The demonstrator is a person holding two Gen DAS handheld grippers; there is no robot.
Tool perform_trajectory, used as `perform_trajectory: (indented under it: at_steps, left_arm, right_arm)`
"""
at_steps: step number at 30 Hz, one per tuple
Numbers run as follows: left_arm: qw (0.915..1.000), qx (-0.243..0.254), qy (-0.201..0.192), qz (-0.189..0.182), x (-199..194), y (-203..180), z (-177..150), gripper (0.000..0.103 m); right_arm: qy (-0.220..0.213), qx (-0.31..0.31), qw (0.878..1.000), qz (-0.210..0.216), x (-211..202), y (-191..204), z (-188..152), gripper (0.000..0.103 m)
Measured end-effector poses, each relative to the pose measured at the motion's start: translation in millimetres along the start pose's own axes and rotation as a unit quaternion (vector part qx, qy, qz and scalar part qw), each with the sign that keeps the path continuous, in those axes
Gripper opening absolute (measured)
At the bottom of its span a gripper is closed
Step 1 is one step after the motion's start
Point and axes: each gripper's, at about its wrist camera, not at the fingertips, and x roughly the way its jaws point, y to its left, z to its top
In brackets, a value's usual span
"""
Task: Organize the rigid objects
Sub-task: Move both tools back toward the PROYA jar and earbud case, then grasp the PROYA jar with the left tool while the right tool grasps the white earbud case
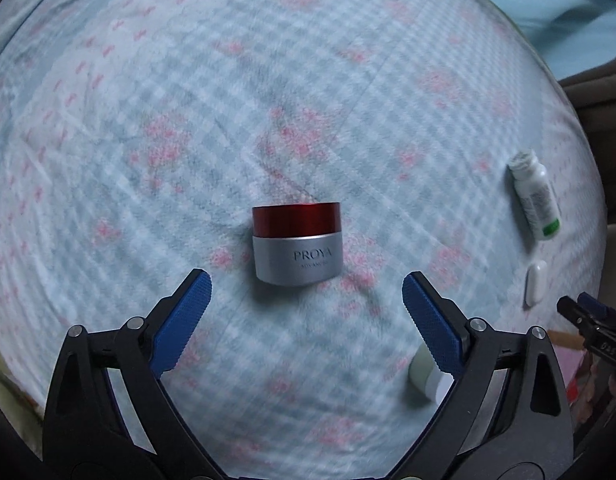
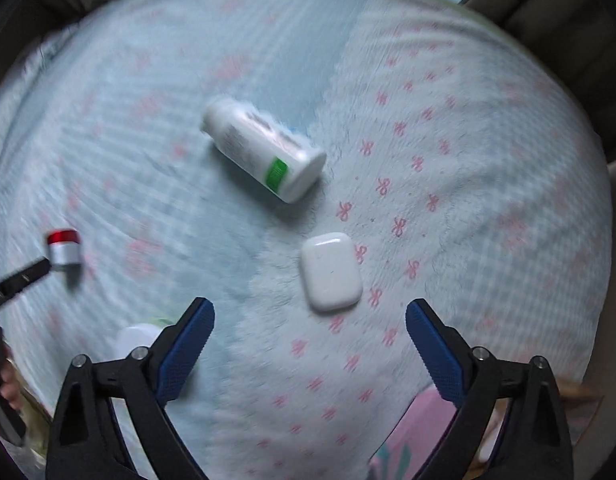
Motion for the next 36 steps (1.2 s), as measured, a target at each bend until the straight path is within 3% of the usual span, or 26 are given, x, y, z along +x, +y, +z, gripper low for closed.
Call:
perform_trajectory:
  at_steps: [7, 8, 15, 19, 21, 23, 36]
  left_arm:
    - [0.9997, -0.020, 0.010, 0.012, 23, 6, 14, 0.088]
    - [0.9996, -0.020, 0.011, 0.014, 25, 5, 16, 0.087]
    - [0.9992, -0.027, 0.027, 0.009, 40, 7, 23, 0.072]
    - [0.9991, -0.027, 0.032, 0.002, 46, 7, 24, 0.058]
    - [0.9991, -0.023, 0.033, -0.010, 50, 6, 23, 0.051]
    - [0.9994, -0.008, 0.032, 0.000, 54, 2, 21, 0.051]
    - [0.9996, 0.004, 0.020, -0.021, 33, -4, 12, 0.050]
  right_arm:
    - [0.038, -0.012, 0.999, 0.000, 44, -11, 11, 0.085]
    - [0.042, -0.014, 0.999, 0.000, 48, -12, 12, 0.079]
    - [0.067, -0.047, 0.997, -0.016, 74, -9, 19, 0.061]
    - [0.066, -0.053, 0.996, -0.018, 78, -8, 22, 0.055]
    - [0.069, -0.054, 0.996, -0.015, 80, -3, 29, 0.047]
    - [0.069, -0.055, 0.996, -0.013, 80, -3, 31, 0.042]
    - [0.043, -0.030, 0.999, 0.000, 47, 13, 10, 0.041]
